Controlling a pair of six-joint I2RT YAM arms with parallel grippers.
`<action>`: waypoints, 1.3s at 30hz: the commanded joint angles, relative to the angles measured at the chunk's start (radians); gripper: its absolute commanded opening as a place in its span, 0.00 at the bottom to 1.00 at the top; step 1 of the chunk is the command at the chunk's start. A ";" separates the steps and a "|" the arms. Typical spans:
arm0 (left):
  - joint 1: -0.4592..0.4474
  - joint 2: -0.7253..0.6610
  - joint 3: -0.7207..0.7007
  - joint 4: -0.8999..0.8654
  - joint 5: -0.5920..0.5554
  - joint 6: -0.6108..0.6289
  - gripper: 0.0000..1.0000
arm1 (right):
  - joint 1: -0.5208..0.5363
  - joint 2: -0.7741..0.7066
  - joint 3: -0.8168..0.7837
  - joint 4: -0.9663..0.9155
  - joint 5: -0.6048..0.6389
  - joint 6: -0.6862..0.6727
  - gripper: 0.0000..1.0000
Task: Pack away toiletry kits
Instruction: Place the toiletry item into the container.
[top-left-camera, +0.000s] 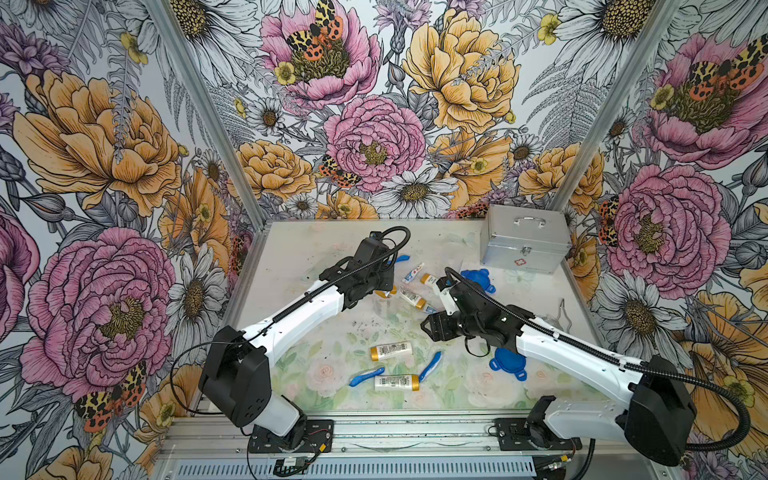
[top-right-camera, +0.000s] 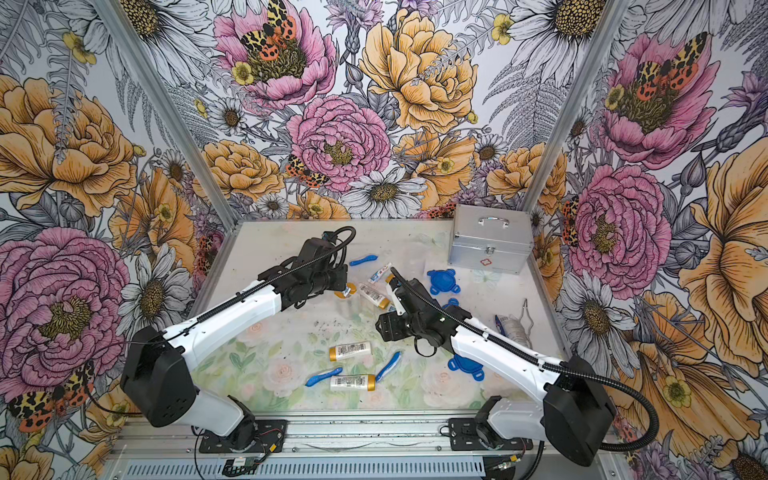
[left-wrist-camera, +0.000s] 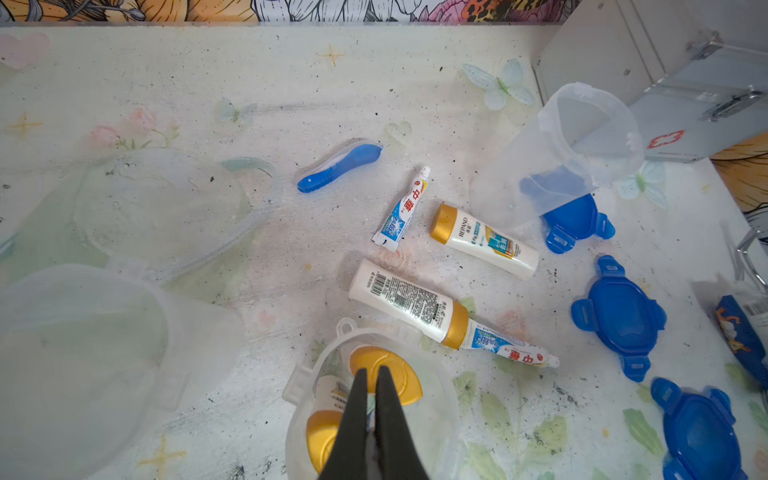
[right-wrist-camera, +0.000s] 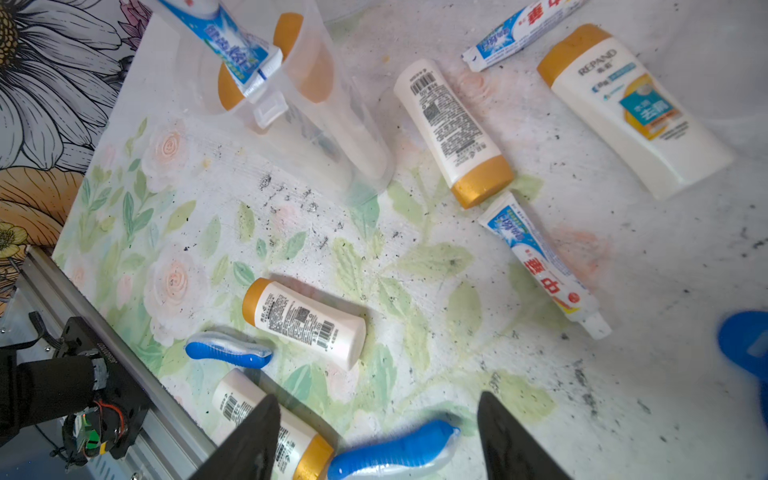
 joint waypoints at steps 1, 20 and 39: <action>-0.013 0.017 0.022 0.010 -0.019 0.033 0.00 | -0.009 -0.018 -0.008 -0.011 0.031 0.019 0.74; -0.017 0.047 0.014 0.014 0.006 0.031 0.29 | -0.016 -0.062 -0.097 -0.079 0.005 0.101 0.75; -0.002 -0.168 -0.017 -0.113 0.052 -0.049 0.55 | 0.039 0.056 -0.164 -0.076 -0.053 0.318 0.72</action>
